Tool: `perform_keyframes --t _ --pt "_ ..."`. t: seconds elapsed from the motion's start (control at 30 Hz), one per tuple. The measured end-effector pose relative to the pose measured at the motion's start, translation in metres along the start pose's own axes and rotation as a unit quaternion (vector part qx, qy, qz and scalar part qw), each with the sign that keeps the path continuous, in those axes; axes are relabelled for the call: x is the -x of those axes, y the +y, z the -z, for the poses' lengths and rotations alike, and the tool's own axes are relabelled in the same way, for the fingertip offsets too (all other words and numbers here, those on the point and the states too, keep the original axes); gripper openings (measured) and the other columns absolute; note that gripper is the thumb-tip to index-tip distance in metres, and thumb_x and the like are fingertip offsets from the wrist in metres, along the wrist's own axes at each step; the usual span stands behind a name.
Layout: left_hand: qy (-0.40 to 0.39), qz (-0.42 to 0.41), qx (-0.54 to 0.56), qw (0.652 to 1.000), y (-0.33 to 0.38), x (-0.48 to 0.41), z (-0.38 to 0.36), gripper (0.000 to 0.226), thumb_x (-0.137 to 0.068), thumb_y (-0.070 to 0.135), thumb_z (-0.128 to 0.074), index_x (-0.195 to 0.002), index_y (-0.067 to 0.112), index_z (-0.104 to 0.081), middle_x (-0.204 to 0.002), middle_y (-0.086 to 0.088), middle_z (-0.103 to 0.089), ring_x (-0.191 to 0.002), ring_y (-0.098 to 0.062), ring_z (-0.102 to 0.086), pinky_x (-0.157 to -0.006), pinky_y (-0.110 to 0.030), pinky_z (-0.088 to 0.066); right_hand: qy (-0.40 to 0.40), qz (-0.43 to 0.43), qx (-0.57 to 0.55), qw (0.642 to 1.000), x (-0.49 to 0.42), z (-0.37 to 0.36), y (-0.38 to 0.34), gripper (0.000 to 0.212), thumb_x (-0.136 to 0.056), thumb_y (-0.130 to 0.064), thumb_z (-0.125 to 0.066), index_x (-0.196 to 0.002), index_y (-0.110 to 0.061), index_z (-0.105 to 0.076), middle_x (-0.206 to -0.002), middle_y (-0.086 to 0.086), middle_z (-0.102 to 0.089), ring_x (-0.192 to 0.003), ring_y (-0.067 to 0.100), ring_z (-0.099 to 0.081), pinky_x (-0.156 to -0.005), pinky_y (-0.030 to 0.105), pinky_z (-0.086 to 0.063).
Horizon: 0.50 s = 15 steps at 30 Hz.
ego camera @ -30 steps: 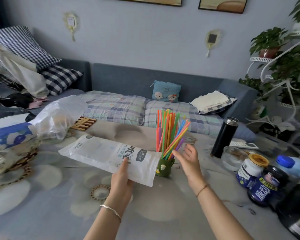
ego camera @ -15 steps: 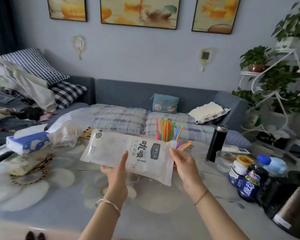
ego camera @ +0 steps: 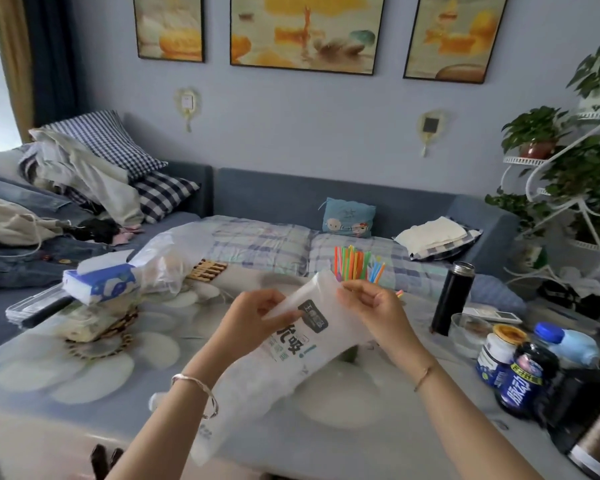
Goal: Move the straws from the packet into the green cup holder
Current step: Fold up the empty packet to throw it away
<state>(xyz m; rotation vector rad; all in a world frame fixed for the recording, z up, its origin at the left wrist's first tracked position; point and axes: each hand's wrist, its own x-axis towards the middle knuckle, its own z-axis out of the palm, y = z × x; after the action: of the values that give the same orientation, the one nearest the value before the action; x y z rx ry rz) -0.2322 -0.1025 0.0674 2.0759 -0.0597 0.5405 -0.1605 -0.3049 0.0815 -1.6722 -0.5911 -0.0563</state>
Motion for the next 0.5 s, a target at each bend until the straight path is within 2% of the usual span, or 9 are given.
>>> perform_keyframes --t 0.07,0.13,0.2,0.27,0.33,0.43,0.5 --pt "0.080 0.009 0.059 0.995 -0.001 0.004 0.006 0.019 -0.077 0.026 -0.076 -0.074 0.012 -0.065 -0.070 -0.003 -0.074 -0.061 -0.012 -0.070 -0.056 -0.028 -0.055 -0.012 -0.040 -0.015 0.999 0.001 -0.005 0.002 0.047 -0.074 -0.040 -0.072 -0.112 -0.015 -0.060 -0.096 0.000 -0.070 -0.078 0.007 -0.067 -0.066 0.017 -0.052" --pt "0.150 0.022 0.129 0.980 0.000 0.007 0.011 0.023 -0.078 0.026 -0.075 -0.076 0.006 -0.065 -0.069 -0.003 -0.074 -0.062 -0.015 -0.071 -0.055 -0.028 -0.056 -0.054 -0.111 -0.030 0.992 0.004 -0.016 0.005 0.059 -0.068 -0.051 -0.071 -0.113 -0.018 -0.052 -0.078 -0.009 -0.065 -0.055 0.009 -0.058 -0.050 0.016 -0.046" --pt "0.210 0.035 0.186 0.959 0.002 0.009 0.013 0.026 -0.080 0.027 -0.074 -0.079 0.003 -0.064 -0.074 -0.010 -0.073 -0.067 -0.023 -0.069 -0.062 -0.037 -0.057 -0.130 -0.170 -0.033 0.976 0.013 -0.032 0.006 0.041 -0.076 -0.045 -0.066 -0.106 -0.018 -0.057 -0.056 -0.009 -0.061 -0.044 0.011 -0.048 -0.044 0.017 -0.041" --pt "0.253 0.052 0.225 0.940 0.003 0.011 0.015 0.031 -0.081 0.029 -0.072 -0.081 -0.001 -0.062 -0.073 -0.013 -0.069 -0.066 -0.022 -0.064 -0.062 -0.034 -0.056 -0.186 -0.190 -0.064 0.962 0.022 -0.049 0.006 0.021 -0.080 -0.035 -0.064 -0.091 -0.017 -0.064 -0.055 -0.005 -0.064 -0.041 0.009 -0.051 -0.043 0.018 -0.043" --pt "0.250 0.071 0.239 0.936 0.000 0.013 0.018 0.030 -0.083 0.033 -0.070 -0.079 0.004 -0.063 -0.072 -0.010 -0.068 -0.067 -0.020 -0.063 -0.063 -0.032 -0.055 -0.168 -0.184 -0.098 0.963 0.024 -0.059 0.008 0.011 -0.085 -0.024 -0.063 -0.087 -0.014 -0.069 -0.066 0.000 -0.072 -0.040 0.007 -0.054 -0.043 0.017 -0.046" --pt "0.178 0.108 0.203 0.957 -0.015 0.016 0.030 0.040 -0.079 0.052 -0.065 -0.086 0.014 -0.072 -0.086 -0.014 -0.075 -0.079 -0.026 -0.068 -0.079 -0.042 -0.057 -0.067 -0.167 -0.117 0.977 0.017 -0.060 0.009 0.018 -0.087 -0.022 -0.061 -0.082 -0.007 -0.069 -0.065 -0.002 -0.072 -0.038 0.003 -0.053 -0.043 0.016 -0.047" --pt "0.118 0.125 0.173 0.970 -0.025 0.020 0.037 0.043 -0.074 0.055 -0.066 -0.092 0.017 -0.074 -0.090 -0.011 -0.076 -0.088 -0.029 -0.071 -0.082 -0.038 -0.059 -0.034 -0.170 -0.132 0.976 0.012 -0.056 0.008 0.022 -0.087 -0.023 -0.061 -0.086 -0.003 -0.069 -0.068 0.003 -0.071 -0.040 0.004 -0.056 -0.047 0.017 -0.050"
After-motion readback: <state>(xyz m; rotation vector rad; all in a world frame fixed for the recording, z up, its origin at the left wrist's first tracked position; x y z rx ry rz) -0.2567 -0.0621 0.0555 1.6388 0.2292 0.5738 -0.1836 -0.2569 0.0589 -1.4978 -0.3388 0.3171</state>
